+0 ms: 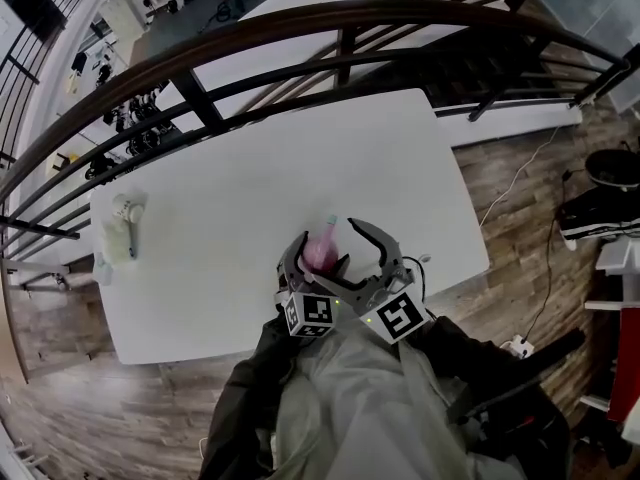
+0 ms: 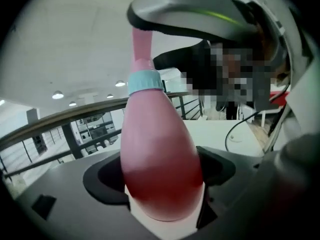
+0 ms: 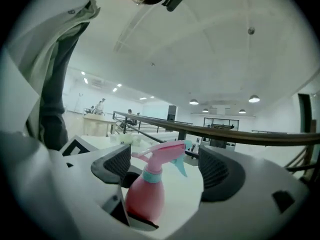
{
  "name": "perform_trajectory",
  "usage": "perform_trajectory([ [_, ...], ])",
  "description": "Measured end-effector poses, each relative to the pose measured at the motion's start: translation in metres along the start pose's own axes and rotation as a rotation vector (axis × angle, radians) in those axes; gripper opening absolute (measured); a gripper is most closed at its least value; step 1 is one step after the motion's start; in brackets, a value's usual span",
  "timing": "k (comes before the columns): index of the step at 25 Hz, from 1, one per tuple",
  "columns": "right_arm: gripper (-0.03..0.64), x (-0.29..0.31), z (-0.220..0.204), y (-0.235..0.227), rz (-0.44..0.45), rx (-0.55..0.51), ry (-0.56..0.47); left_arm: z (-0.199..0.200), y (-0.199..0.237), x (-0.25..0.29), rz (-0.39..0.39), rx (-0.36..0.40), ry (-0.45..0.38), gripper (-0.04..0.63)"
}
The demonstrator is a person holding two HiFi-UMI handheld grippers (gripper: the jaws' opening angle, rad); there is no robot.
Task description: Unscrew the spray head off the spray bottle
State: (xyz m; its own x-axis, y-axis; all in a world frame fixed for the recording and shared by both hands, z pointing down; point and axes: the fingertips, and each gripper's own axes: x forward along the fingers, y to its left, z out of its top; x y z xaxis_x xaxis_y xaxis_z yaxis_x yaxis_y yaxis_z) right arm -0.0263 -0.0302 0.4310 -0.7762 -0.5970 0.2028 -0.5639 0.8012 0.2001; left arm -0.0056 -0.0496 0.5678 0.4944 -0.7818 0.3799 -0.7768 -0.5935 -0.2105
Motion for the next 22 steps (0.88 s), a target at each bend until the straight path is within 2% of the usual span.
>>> perform_trajectory([
  [3, 0.397, 0.011, -0.002, 0.001, -0.065, -0.015, 0.026, -0.001, 0.003, 0.002, 0.068, 0.123, 0.054, 0.43],
  [5, 0.397, 0.022, -0.007, 0.002, -0.069, 0.004, 0.052, 0.004, -0.003, 0.005, 0.061, 0.138, 0.039, 0.43],
  [7, 0.394, 0.029, -0.012, 0.007, -0.013, -0.015, 0.061, 0.015, -0.015, 0.005, 0.003, 0.119, -0.014, 0.428],
  [8, 0.389, 0.029, -0.009, 0.01, 0.028, -0.041, 0.047, 0.019, -0.021, 0.004, -0.039, 0.112, -0.036, 0.428],
  [9, 0.329, 0.024, -0.004, 0.012, 0.071, -0.073, 0.026, 0.021, -0.025, 0.003, -0.086, 0.104, -0.055, 0.428],
  [10, 0.156, 0.019, 0.002, 0.014, 0.124, -0.105, 0.0, 0.021, -0.029, 0.001, -0.141, 0.098, -0.073, 0.428],
  [11, 0.113, 0.013, 0.006, 0.018, 0.196, -0.132, -0.022, 0.021, -0.034, -0.002, -0.206, 0.095, -0.091, 0.428],
  [14, 0.08, -0.003, 0.011, 0.04, 0.498, -0.143, -0.067, 0.024, -0.052, -0.019, -0.426, 0.107, -0.153, 0.429],
  [15, 0.076, -0.007, 0.015, 0.044, 0.576, -0.115, -0.08, 0.026, -0.056, -0.025, -0.472, 0.107, -0.171, 0.43],
  [16, 0.067, -0.009, 0.022, 0.044, 0.615, -0.066, -0.102, 0.028, -0.056, -0.028, -0.492, 0.094, -0.185, 0.43],
  [17, 0.08, -0.009, 0.031, 0.037, 0.609, 0.006, -0.135, 0.028, -0.053, -0.029, -0.485, 0.065, -0.194, 0.43],
  [18, 0.203, -0.008, 0.04, 0.026, 0.56, 0.086, -0.174, 0.026, -0.046, -0.027, -0.454, 0.027, -0.192, 0.43],
  [20, 0.25, -0.005, 0.049, -0.007, 0.394, 0.187, -0.23, 0.016, -0.026, -0.02, -0.33, -0.026, -0.152, 0.43],
  [21, 0.288, -0.007, 0.049, -0.022, 0.315, 0.204, -0.243, 0.011, -0.015, -0.015, -0.252, -0.034, -0.123, 0.43],
  [22, 0.288, -0.01, 0.048, -0.029, 0.264, 0.213, -0.247, 0.007, -0.006, -0.012, -0.177, -0.038, -0.094, 0.43],
])
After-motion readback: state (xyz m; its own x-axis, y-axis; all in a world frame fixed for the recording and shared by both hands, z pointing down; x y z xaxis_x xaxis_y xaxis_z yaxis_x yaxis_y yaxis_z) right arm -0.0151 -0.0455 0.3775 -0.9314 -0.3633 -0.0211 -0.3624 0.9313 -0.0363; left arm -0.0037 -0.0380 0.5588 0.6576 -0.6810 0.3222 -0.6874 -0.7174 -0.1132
